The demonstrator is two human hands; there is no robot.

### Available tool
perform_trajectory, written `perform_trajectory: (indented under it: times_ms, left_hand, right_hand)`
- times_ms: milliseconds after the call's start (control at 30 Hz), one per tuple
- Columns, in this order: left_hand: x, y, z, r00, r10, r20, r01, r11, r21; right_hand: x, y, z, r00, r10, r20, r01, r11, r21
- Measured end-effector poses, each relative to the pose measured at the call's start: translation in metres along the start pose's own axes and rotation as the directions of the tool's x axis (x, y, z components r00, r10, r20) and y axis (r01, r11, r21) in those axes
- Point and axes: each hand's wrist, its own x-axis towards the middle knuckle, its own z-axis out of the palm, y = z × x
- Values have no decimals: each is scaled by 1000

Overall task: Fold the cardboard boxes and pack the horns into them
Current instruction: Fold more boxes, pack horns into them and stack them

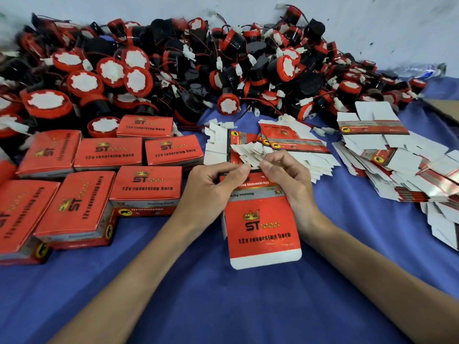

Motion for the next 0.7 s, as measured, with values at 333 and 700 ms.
perform_trajectory:
  times_ms: [333, 700]
  left_hand:
    - [-1, 4, 8, 942, -316, -110, 216, 826, -520]
    - [-3, -1, 1, 917, -399, -15, 312, 740, -596]
  right_hand:
    - [-2, 0, -5, 965, -97, 243, 79, 994, 81]
    - [-3, 7, -6, 944, -151, 293, 246, 914, -321]
